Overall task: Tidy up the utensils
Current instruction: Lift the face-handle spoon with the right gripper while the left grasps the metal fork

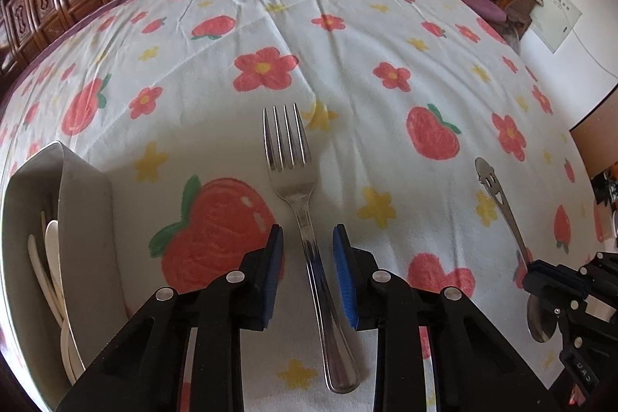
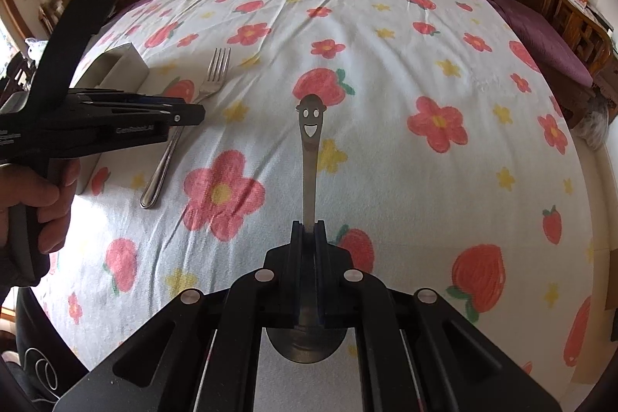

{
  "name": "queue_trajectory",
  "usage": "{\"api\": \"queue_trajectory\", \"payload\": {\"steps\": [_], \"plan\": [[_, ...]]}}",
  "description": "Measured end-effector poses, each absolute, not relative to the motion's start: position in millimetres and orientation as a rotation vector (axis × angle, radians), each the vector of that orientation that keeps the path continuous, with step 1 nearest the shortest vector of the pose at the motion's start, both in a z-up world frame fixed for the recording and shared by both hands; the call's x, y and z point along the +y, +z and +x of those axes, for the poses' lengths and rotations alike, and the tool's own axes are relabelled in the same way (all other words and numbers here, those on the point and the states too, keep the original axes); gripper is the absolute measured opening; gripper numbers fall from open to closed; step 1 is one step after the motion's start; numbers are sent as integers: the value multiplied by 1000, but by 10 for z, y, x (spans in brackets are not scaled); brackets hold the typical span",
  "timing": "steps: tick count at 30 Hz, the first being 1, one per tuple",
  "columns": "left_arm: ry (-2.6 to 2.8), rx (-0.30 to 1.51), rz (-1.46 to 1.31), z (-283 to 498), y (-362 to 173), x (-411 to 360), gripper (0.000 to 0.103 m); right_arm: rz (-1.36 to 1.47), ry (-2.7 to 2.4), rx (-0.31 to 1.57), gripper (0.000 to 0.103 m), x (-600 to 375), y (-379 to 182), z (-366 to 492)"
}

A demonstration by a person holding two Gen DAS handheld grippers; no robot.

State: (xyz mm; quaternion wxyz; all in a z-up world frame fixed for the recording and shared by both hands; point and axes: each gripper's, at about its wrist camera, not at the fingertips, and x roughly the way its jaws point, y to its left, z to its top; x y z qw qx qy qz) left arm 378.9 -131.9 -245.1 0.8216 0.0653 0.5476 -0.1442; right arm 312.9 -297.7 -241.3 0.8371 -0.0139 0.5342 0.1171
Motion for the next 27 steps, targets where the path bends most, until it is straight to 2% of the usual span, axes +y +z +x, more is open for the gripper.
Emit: {"api": "queue_trajectory", "payload": {"steps": [5, 9, 13, 27], "plan": [[-298, 1167, 154, 3795, -2452, -1354, 25, -31, 251, 1124, 7, -2961, -2381, 3100], [-298, 1171, 170, 3798, -2455, -1363, 10, -31, 251, 1124, 7, -2958, -2371, 3081], [-310, 1183, 167, 3761, -2445, -1334, 7, -29, 250, 1123, 7, -2950, -2352, 3066], [-313, 1095, 134, 3425, -2050, -1040, 6, -37, 262, 1076, 7, -2763, -2109, 2874]]}}
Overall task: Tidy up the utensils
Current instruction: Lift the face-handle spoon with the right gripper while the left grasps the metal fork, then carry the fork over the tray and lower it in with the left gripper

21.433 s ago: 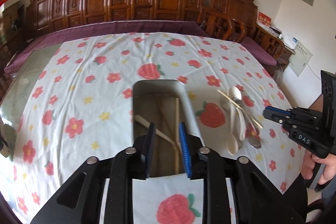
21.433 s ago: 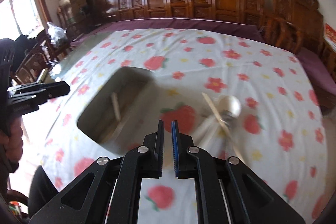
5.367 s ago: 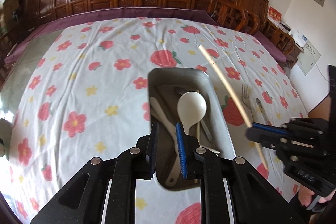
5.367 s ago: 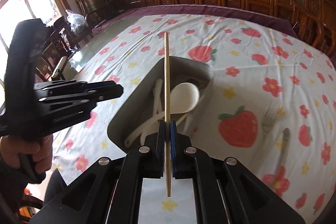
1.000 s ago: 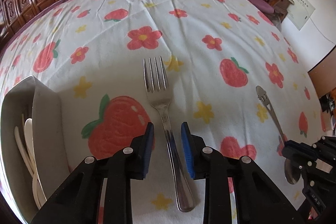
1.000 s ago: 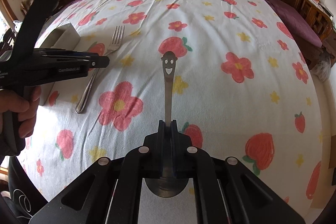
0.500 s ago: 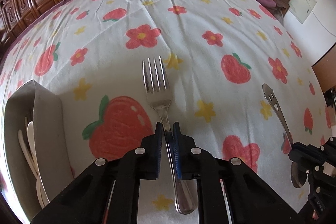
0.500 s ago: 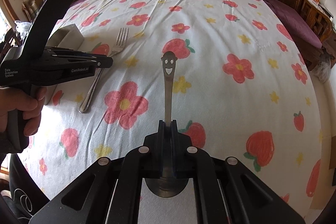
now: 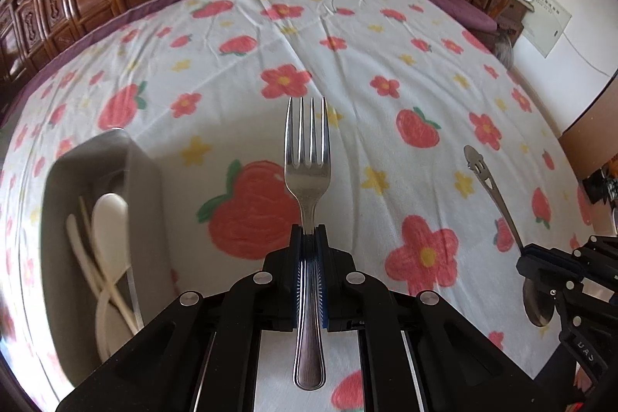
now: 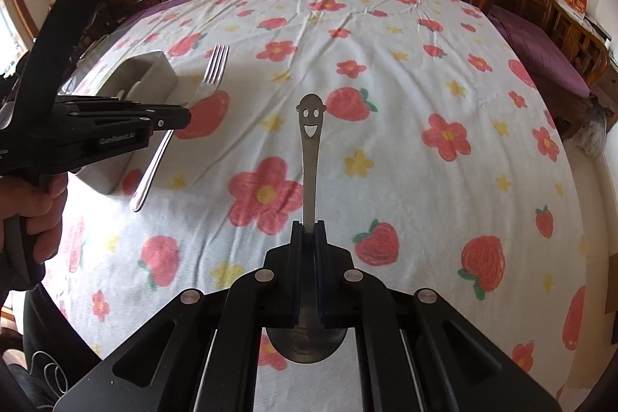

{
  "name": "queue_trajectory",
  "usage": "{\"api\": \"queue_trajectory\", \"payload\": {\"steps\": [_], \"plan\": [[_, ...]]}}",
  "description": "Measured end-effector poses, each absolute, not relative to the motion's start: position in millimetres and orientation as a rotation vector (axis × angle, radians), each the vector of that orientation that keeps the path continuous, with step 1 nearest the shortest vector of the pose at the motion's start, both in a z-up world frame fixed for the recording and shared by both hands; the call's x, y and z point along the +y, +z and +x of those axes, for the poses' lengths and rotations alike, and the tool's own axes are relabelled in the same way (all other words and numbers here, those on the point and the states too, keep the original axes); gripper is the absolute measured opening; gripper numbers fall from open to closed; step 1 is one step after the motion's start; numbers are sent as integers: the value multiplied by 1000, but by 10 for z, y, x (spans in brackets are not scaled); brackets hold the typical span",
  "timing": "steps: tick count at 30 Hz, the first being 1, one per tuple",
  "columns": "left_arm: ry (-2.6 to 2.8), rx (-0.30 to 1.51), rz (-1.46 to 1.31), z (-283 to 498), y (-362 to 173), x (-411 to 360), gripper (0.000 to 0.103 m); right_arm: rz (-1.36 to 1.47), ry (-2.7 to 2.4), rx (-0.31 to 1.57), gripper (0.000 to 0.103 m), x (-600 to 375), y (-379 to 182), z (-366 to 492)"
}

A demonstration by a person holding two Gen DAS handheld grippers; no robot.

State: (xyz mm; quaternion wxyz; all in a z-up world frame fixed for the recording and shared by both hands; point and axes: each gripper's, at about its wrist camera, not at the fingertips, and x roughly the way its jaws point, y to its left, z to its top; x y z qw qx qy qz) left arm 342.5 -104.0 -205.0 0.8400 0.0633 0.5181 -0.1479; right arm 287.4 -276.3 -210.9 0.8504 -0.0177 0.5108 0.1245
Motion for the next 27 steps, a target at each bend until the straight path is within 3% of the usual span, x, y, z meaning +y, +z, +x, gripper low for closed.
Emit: {"api": "queue_trajectory", "payload": {"steps": [16, 27], "plan": [[-290, 987, 103, 3063, -1455, -512, 6, -34, 318, 984, 7, -2343, -1635, 2765], [-238, 964, 63, 2973, -1340, 27, 6, -57, 377, 957, 7, -1900, -1476, 2827]]}}
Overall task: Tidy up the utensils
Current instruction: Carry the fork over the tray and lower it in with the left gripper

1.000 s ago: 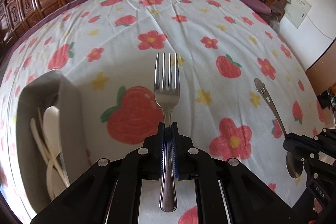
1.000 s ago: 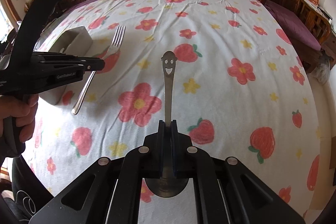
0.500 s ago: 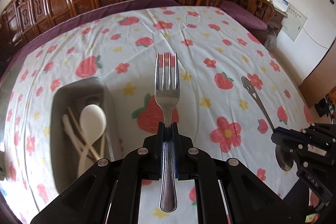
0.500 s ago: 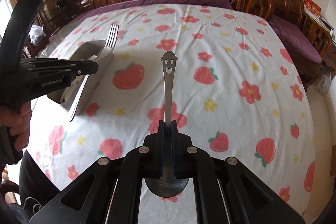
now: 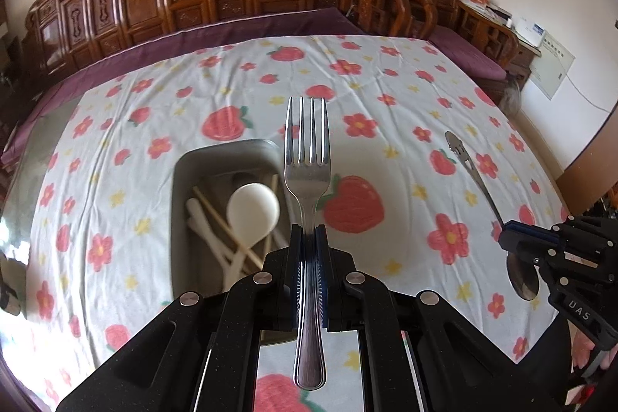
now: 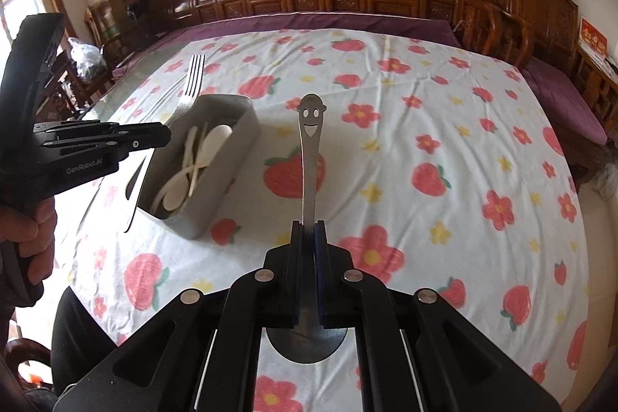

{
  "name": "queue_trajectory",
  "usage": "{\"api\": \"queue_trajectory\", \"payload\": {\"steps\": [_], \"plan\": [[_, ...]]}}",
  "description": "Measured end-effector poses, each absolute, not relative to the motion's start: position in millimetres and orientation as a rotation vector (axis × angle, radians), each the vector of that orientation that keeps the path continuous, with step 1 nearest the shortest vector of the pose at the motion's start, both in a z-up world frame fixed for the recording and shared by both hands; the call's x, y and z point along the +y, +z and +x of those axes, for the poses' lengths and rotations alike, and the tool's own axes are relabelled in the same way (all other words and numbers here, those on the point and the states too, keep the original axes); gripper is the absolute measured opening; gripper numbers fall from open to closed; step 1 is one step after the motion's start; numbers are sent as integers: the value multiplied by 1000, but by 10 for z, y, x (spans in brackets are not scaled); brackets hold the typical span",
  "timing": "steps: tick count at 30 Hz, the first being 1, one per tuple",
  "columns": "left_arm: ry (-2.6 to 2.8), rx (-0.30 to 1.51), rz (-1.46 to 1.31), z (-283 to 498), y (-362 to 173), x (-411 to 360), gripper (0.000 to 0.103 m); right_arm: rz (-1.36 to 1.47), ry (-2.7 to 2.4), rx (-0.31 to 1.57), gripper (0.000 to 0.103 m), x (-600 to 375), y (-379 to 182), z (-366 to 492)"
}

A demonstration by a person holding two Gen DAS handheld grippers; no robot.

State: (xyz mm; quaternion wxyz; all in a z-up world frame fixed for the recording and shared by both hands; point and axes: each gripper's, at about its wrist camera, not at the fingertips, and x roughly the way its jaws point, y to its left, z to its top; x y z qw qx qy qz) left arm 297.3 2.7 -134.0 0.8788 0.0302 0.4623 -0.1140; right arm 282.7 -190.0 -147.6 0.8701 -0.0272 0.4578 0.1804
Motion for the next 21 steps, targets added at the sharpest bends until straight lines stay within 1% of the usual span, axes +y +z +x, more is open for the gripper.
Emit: {"api": "queue_trajectory", "payload": {"steps": [13, 21], "plan": [[-174, 1000, 15, 3218, -1598, 501, 6, -105, 430, 955, 7, -1493, -1390, 2955], [-166, 1014, 1, 3372, -1731, 605, 6, -117, 444, 959, 7, -1361, -1396, 3053]]}}
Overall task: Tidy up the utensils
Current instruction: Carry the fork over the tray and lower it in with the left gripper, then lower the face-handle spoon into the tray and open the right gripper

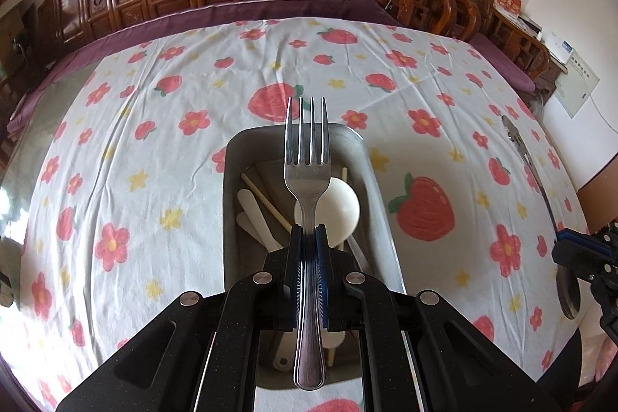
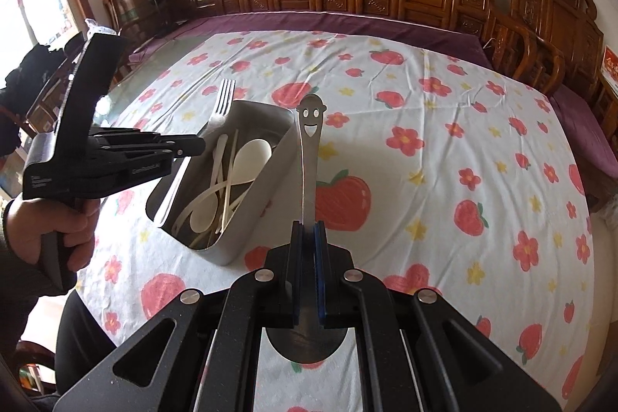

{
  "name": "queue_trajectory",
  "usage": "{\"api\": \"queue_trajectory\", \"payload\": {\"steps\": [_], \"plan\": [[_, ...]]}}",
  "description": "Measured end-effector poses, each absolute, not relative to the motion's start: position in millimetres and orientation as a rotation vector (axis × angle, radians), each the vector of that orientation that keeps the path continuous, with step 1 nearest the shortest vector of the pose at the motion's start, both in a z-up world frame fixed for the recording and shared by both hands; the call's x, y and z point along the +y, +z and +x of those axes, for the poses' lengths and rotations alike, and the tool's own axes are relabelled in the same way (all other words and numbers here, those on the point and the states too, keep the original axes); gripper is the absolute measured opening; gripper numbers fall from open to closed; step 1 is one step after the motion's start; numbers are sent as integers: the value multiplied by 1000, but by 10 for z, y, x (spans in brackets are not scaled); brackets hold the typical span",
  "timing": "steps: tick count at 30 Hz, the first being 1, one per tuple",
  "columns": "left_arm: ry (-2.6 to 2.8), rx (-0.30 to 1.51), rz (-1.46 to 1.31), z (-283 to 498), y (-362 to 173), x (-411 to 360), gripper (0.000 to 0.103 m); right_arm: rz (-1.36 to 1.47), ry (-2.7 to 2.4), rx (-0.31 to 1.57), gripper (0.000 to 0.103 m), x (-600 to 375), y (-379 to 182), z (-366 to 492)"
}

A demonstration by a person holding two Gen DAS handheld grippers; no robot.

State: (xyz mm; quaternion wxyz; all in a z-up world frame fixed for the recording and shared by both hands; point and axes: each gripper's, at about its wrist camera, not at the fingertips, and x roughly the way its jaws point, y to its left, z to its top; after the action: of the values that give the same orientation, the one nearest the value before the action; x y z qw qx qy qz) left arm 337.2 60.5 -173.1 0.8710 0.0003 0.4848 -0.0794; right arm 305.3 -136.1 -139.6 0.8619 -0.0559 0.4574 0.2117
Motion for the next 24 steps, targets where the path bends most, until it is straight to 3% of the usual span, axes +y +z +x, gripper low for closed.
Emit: {"api": "queue_trajectory", "payload": {"steps": [17, 24], "plan": [[-170, 1051, -22, 3548, -1999, 676, 7, -130, 461, 982, 7, -1189, -1513, 3268], [-156, 984, -6, 3420, -1830, 750, 16, -125, 480, 982, 7, -1082, -1541, 3318]]}}
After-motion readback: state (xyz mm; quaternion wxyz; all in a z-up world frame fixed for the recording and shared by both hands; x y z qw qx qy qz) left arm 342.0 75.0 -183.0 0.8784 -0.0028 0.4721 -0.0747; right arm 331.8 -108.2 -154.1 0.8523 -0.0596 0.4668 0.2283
